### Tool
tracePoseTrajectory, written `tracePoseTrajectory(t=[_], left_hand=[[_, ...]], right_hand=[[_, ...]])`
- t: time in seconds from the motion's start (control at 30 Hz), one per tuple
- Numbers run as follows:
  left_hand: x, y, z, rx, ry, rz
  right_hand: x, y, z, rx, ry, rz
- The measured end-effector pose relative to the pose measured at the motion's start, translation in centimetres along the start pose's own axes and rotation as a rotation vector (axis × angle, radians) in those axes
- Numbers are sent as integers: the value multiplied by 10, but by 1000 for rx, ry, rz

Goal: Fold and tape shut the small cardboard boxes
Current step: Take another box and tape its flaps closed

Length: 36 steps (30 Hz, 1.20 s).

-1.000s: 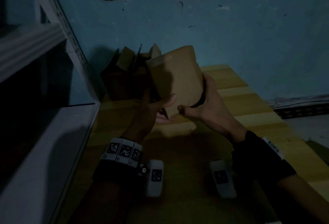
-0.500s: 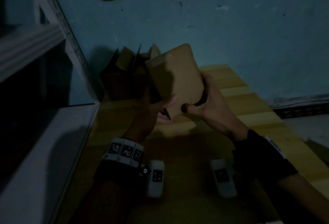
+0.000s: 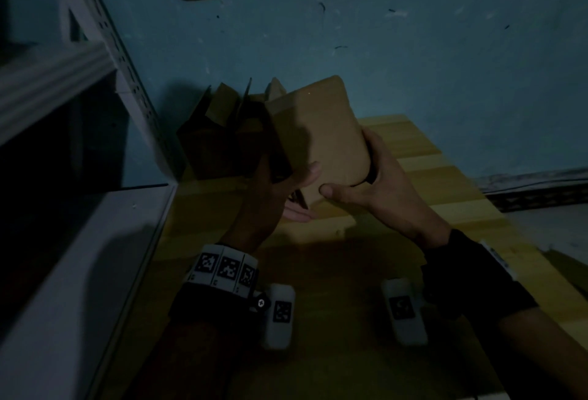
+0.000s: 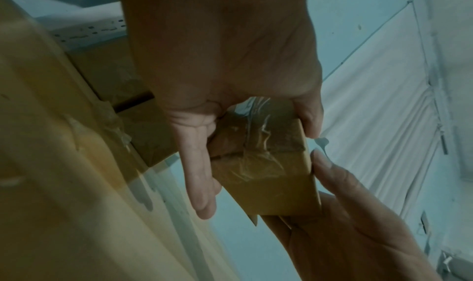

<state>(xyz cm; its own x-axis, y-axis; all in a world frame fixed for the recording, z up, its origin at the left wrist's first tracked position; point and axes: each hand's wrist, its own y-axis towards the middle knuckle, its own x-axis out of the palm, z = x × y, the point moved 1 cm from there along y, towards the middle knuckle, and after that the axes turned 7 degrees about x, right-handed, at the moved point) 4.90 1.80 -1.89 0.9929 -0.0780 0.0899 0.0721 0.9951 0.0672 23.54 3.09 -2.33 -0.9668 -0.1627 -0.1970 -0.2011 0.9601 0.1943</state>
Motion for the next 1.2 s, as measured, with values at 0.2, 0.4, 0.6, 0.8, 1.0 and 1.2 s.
tracePoseTrajectory(t=[0.2, 0.4, 0.6, 0.8, 1.0, 1.2], left_hand=[[0, -3, 3, 15, 33, 0], [0, -5, 2, -4, 70, 6], [-1, -4, 0, 3, 102, 27], [-1, -4, -2, 10, 125, 27], [1, -4, -2, 9, 129, 18], [-5, -3, 0, -43, 58, 21]], right_hand=[[-6, 0, -3, 7, 34, -46], [-6, 2, 2, 24, -4, -49], [-4, 2, 1, 23, -31, -56], [-3, 3, 2, 40, -42, -77], [-6, 3, 4, 42, -48, -79], [-11, 1, 3, 64, 38, -90]])
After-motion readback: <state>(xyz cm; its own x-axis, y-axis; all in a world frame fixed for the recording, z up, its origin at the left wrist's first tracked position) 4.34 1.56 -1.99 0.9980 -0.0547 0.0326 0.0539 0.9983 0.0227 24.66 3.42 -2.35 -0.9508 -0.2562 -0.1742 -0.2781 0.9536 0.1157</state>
